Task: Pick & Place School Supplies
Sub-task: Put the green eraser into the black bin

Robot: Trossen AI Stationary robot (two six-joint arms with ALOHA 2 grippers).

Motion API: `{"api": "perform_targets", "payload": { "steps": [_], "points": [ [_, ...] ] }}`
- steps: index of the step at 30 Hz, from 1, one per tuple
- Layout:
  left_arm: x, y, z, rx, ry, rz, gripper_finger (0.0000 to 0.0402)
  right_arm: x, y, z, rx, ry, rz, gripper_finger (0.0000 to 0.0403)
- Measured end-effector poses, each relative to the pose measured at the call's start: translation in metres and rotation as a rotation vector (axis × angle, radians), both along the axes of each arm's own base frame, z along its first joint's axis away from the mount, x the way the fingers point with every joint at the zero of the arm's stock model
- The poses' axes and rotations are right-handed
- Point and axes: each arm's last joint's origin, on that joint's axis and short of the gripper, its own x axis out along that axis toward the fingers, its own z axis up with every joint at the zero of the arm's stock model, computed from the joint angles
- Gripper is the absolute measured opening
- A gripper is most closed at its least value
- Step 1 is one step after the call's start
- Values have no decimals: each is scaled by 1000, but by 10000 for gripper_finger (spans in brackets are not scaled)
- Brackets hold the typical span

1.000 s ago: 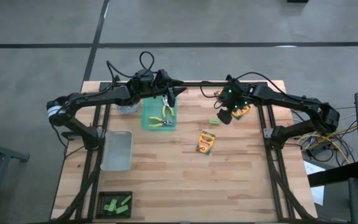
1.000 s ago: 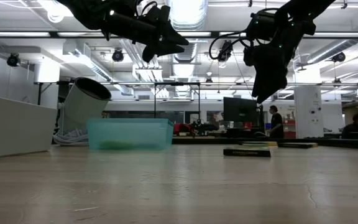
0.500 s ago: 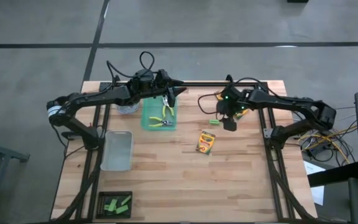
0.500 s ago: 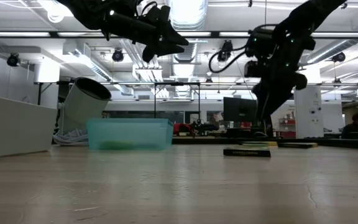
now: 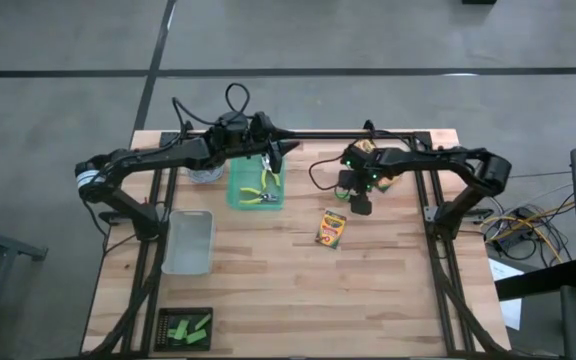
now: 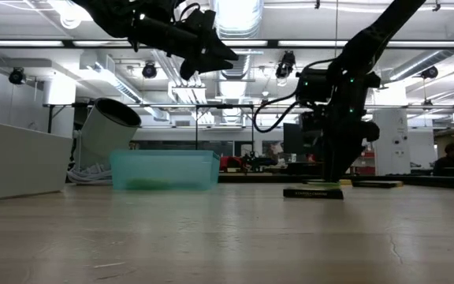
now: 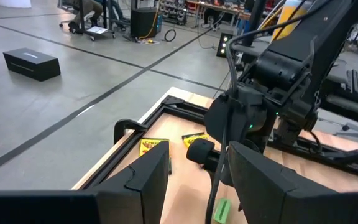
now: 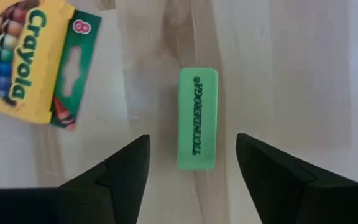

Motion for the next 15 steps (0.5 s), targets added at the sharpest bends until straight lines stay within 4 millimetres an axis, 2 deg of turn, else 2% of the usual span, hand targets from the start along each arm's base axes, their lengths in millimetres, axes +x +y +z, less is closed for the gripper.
{"api": "perform_targets", "payload": {
  "steps": [15],
  "points": [
    [0,0,-1,15,16,-2,172,9,1,-6,9,21,2,223]
  ]
}}
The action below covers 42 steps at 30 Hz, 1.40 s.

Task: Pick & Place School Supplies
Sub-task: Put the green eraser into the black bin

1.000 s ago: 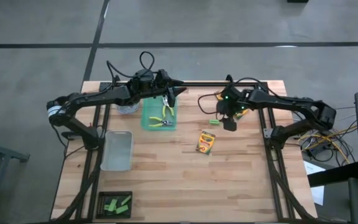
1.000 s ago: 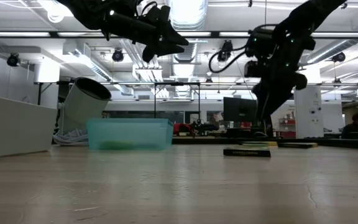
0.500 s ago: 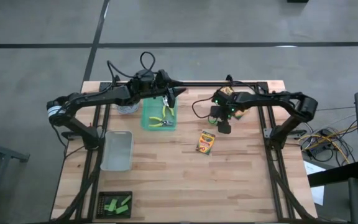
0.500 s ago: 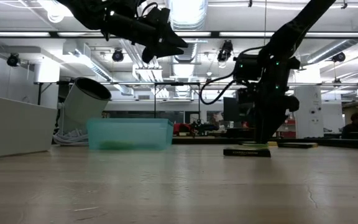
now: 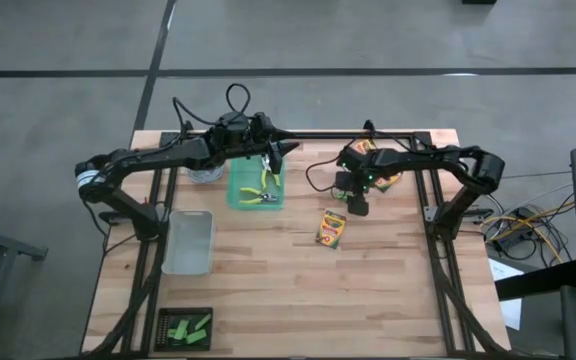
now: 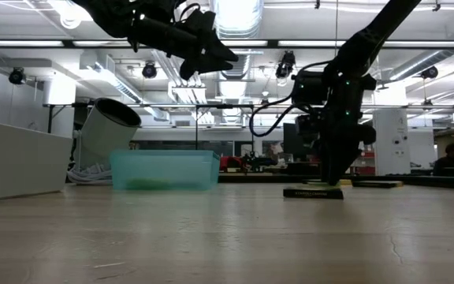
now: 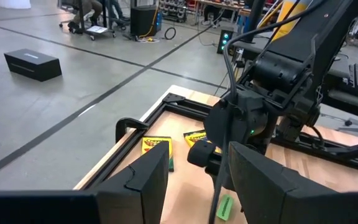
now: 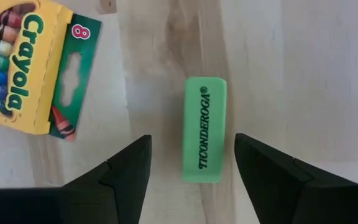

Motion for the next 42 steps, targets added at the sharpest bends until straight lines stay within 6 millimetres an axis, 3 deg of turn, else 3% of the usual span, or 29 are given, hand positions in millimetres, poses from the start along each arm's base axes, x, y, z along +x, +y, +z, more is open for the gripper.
{"api": "perform_targets", "payload": {
  "steps": [13,42],
  "points": [
    [0,0,0,7,2,-1,172,0,-1,-1,-75,30,-19,223],
    [0,0,0,7,2,-1,172,2,1,-8,-60,48,16,224]
  ]
}}
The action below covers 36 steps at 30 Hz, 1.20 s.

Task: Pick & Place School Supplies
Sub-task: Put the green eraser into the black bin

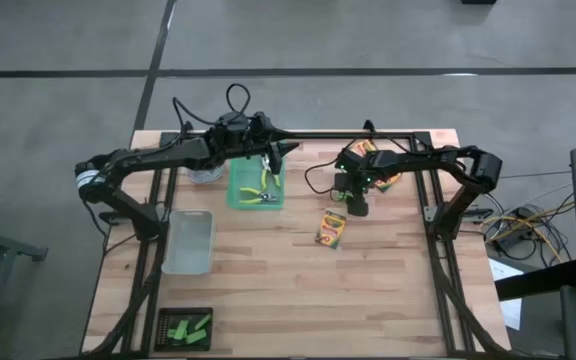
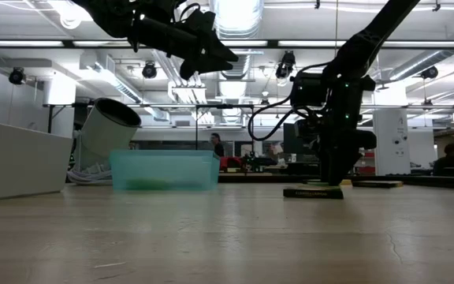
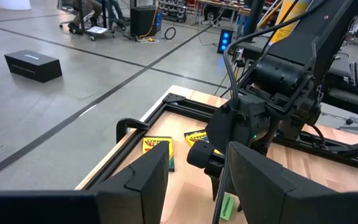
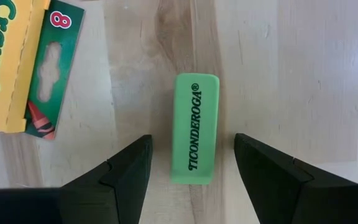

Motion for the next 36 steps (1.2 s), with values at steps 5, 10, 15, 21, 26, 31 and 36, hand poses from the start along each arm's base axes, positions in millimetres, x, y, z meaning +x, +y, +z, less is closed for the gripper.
{"api": "perform_targets", "payload": {
  "steps": [5,10,15,21,26,31,36],
  "points": [
    [0,0,0,-1,0,0,172,0,0,0,-2,1,-3,224],
    [0,0,0,-2,-1,0,172,0,0,0,-3,1,-3,224],
    [0,0,0,-2,-1,1,172,0,0,0,-3,2,-3,224],
    [0,0,0,-3,-1,1,172,0,0,0,-2,3,-3,207],
    [0,0,0,-4,-1,1,172,0,0,0,-1,4,-2,175],
    [0,0,0,-4,-1,0,172,0,0,0,1,0,-2,145],
    [0,0,0,-3,-2,1,172,0,0,0,0,-2,-2,118]
  ]
}}
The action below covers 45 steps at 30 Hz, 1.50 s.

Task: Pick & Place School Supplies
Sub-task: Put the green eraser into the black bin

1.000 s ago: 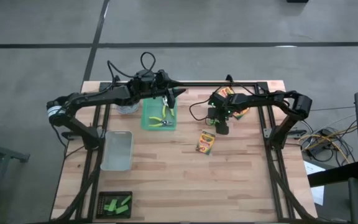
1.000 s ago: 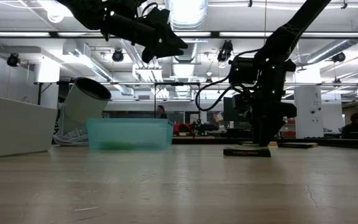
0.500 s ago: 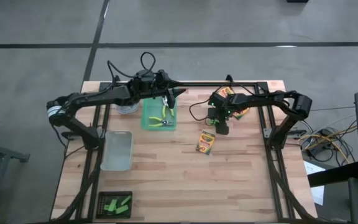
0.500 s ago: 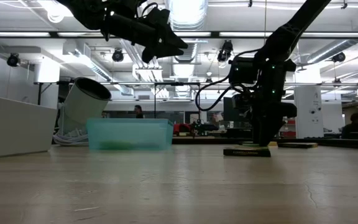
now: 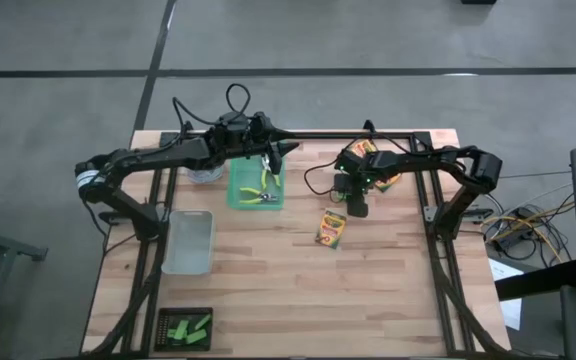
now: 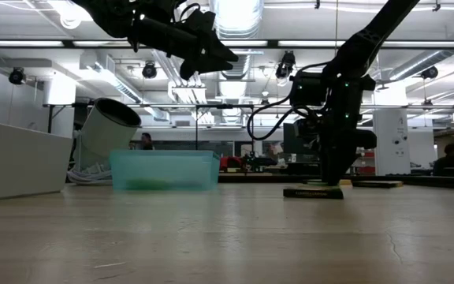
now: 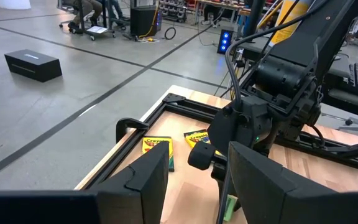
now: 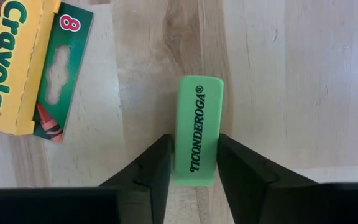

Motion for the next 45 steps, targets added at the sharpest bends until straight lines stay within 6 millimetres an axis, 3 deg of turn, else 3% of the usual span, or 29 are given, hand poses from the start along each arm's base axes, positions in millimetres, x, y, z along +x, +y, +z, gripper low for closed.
{"api": "perform_targets", "payload": {
  "steps": [11,27,45],
  "points": [
    [0,0,0,0,0,0,172,0,0,1,-2,-4,0,77],
    [0,0,0,-8,-3,1,172,0,0,1,-3,-4,-1,89],
    [0,0,0,-7,-2,1,172,-1,0,4,-7,-11,-32,131]
  ]
}}
